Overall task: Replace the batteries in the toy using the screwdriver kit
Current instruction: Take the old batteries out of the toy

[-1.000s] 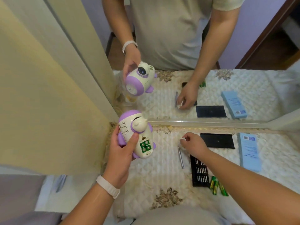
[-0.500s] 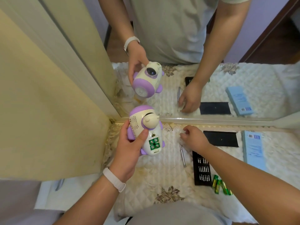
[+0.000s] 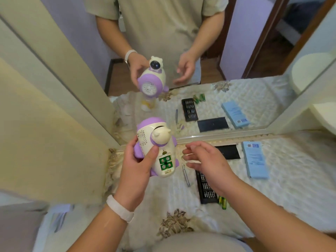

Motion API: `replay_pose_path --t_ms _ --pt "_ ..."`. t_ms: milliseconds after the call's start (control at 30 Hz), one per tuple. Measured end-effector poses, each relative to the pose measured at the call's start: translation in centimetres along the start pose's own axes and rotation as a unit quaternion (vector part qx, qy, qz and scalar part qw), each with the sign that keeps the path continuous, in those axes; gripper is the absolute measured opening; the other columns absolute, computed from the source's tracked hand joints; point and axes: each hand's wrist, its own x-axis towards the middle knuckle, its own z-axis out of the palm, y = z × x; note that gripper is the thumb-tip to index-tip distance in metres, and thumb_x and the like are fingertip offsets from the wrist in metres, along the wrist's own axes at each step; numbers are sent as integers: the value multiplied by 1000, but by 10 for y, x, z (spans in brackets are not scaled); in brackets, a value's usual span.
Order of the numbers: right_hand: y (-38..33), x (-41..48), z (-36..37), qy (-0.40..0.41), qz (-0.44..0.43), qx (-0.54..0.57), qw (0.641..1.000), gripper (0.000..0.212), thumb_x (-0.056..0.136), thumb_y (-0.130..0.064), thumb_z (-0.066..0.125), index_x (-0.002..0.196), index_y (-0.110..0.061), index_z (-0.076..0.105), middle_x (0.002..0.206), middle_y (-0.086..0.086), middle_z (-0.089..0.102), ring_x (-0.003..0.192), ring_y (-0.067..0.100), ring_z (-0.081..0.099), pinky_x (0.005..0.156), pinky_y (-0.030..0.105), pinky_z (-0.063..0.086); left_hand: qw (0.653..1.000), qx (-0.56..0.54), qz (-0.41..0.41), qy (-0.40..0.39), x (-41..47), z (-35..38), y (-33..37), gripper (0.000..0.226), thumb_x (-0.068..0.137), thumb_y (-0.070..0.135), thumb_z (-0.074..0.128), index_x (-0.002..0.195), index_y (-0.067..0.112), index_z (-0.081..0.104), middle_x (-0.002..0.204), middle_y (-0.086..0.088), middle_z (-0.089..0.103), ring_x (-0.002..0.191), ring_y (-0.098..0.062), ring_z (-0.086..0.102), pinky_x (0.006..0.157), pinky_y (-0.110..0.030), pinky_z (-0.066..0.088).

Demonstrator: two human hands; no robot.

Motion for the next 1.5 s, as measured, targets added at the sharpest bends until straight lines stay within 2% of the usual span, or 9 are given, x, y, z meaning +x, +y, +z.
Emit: replay_pose_path --t_ms 200,300,400,533,667,767,1100,1300,1500 --pt "-8 -28 -13 -51 53 138 988 26 98 -25 50 112 -10 65 107 16 71 102 33 68 93 52 53 983 153 98 29 -20 43 -4 75 61 48 84 127 34 52 115 9 67 97 -7 68 83 -38 59" --pt "-6 -30 -32 -38 83 195 977 30 96 -29 52 114 -11 67 109 15 72 106 34 66 94 51 53 958 253 138 -1 -32 70 -2 75 69 45 84 130 46 40 113 26 59 93 10 60 71 -12 50" --pt "-4 -29 -55 -41 104 257 960 37 91 -37 59 118 -12 67 111 15 72 110 34 65 97 53 50 916 353 180 -53 -44 93 1 77 71 53 77 126 63 23 113 48 48 100 22 51 74 -12 45" --pt "-6 -27 -85 -76 100 335 934 43 85 -35 65 120 -10 67 117 19 69 110 42 63 77 52 54 843 475 242 -68 -52 117 -4 97 65 63 65 147 41 19 129 19 53 116 -7 53 95 -43 47" --pt "-2 -20 -107 -88 106 377 916 49 81 -48 66 114 -12 72 118 16 69 107 37 65 86 49 51 771 556 293 -101 -52 132 -12 108 63 71 63 151 44 6 136 11 48 117 -12 46 96 -40 38" --pt "1 -15 -121 -90 119 379 913 53 79 -52 63 114 -14 72 118 15 69 108 36 65 95 51 43 729 600 317 -88 -47 143 -18 107 63 75 62 151 38 16 139 6 48 119 -18 46 94 -43 39" --pt "-4 9 -150 -174 139 437 872 55 91 -56 50 124 -15 66 124 12 67 105 28 68 77 38 57 649 667 364 -40 -39 183 -26 93 65 57 64 147 26 31 136 -14 53 102 -31 52 85 -48 45" --pt "-13 45 -140 -210 161 443 857 57 96 -53 45 139 -17 53 147 14 46 137 33 41 117 45 22 550 715 430 26 -23 199 0 74 70 41 63 139 32 41 134 -20 57 92 -35 58 93 -50 36" --pt "-11 62 -138 -178 190 439 860 36 92 -37 51 112 -16 73 123 14 64 100 30 63 80 38 46 513 728 452 45 -11 200 0 75 69 35 72 140 32 44 133 -20 58 92 -32 58 80 -43 36"
